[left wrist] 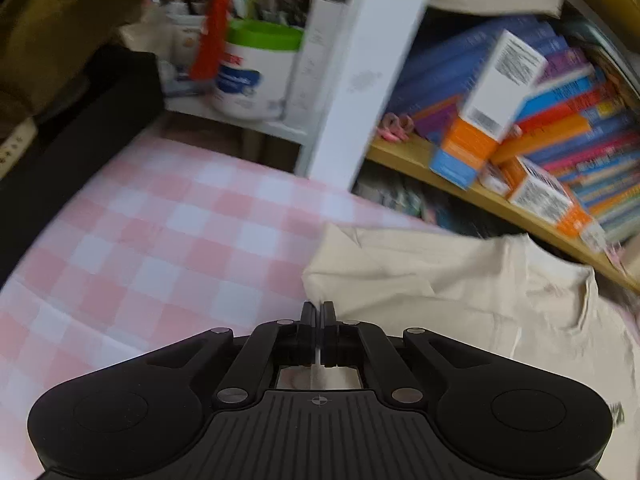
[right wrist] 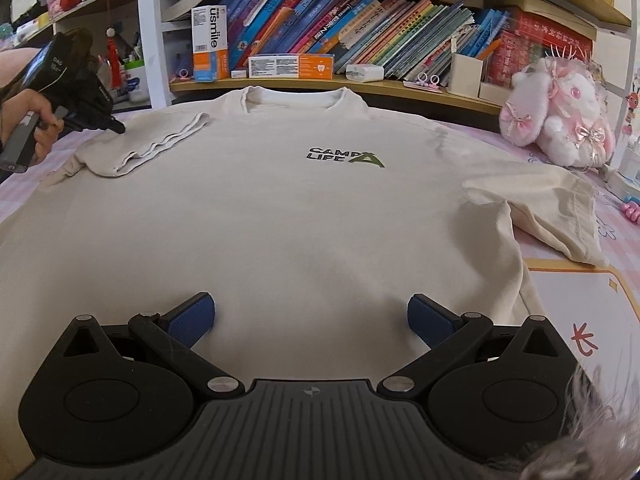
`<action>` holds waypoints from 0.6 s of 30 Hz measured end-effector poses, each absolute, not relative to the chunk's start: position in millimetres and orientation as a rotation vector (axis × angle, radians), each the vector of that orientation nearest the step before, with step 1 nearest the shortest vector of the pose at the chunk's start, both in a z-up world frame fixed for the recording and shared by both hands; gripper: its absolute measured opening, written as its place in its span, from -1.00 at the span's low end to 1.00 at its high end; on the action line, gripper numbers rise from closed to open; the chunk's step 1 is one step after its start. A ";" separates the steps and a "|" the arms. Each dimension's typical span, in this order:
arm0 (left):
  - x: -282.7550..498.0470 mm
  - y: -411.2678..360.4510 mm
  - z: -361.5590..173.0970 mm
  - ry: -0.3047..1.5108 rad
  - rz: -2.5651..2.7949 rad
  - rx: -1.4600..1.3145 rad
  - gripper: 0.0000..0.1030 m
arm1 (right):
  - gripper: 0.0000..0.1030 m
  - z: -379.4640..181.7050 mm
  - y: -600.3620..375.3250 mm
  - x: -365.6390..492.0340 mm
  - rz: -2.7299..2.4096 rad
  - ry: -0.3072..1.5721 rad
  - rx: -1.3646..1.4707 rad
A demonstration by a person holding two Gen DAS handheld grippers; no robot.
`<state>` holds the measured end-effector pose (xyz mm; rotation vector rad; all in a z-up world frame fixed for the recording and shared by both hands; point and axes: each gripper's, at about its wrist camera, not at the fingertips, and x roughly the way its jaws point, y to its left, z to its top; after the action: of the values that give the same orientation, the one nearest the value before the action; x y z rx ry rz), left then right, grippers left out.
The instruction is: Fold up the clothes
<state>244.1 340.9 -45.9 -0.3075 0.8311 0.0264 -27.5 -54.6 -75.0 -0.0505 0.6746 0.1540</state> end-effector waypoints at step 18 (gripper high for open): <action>154.6 361.2 -35.2 0.874 0.010 -0.324 -0.67 | 1.00 -76.1 -44.0 -12.7 0.155 0.675 -0.052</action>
<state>154.6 361.2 -35.2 -0.3245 0.8740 0.0101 -12.7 -44.0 -76.1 -0.0518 0.6745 0.1549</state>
